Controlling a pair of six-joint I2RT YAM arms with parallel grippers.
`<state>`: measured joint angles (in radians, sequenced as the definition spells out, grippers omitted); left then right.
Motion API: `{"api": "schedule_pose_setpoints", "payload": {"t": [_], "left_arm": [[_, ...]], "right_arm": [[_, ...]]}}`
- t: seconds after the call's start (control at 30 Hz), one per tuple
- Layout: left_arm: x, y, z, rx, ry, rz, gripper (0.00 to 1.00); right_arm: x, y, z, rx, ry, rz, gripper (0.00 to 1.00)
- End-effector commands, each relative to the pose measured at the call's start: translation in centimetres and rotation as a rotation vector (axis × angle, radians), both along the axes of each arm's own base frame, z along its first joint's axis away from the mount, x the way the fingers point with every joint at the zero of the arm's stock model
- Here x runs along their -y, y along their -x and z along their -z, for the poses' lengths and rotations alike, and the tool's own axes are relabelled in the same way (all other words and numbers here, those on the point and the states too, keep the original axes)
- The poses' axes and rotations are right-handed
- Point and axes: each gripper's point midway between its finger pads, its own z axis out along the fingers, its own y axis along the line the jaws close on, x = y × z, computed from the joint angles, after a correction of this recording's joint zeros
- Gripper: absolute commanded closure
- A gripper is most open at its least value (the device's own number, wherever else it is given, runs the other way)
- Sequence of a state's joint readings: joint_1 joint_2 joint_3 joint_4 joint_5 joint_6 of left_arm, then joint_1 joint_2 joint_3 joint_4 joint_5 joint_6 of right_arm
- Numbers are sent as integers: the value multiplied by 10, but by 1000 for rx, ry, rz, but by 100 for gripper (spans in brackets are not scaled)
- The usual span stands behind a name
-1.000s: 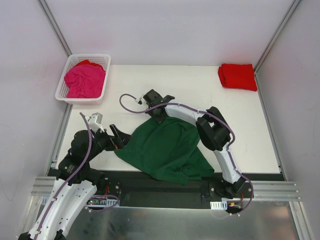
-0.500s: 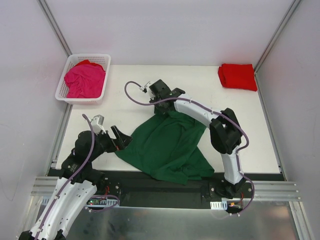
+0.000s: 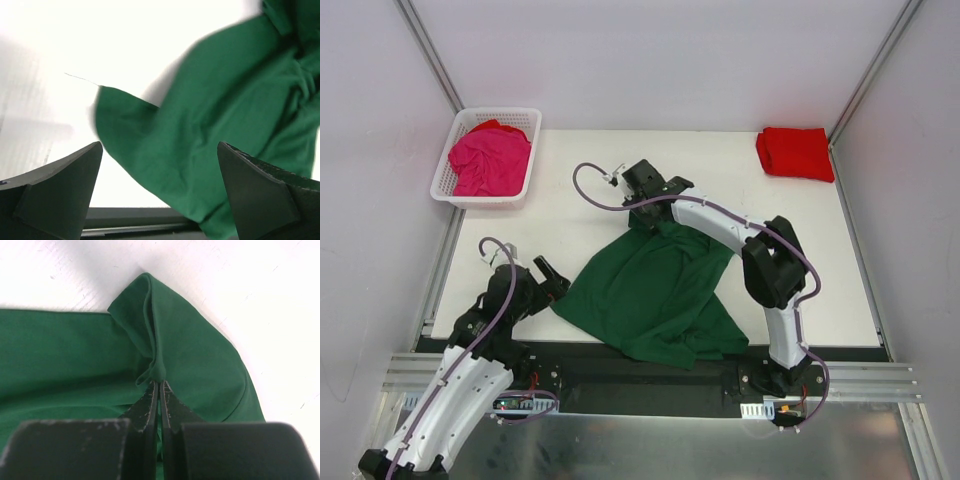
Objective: Fold and stack the t-shirts
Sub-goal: Flatten out the tshirt
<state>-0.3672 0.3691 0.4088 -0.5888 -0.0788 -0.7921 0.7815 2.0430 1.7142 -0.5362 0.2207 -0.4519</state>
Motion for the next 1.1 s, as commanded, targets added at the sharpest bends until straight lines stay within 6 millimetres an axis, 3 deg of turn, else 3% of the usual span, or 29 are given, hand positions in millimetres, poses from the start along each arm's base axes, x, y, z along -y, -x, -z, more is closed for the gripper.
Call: {"api": "schedule_pose_setpoints", "payload": {"t": [0.0,0.2,0.47,0.63,0.8,1.07], "left_arm": [[-23,-2,21,-64,-77,-136,1],[-29,2,47,-142,-109,-184,1],[-32,-5,52,-170,-152,-194,1],[-31,-9,63,-194,-168,-198,14],[-32,-12,65,-190,-173,-204,21],[-27,-16,74,-225,-176,-205,46]], "right_arm": [[2,2,-34,41,-61,9,98],[4,5,-36,41,-68,9,99],[4,9,-32,22,-90,13,99],[8,10,-31,23,-86,15,99],[11,9,-30,22,-90,22,98],[14,11,-28,13,-95,32,99]]}}
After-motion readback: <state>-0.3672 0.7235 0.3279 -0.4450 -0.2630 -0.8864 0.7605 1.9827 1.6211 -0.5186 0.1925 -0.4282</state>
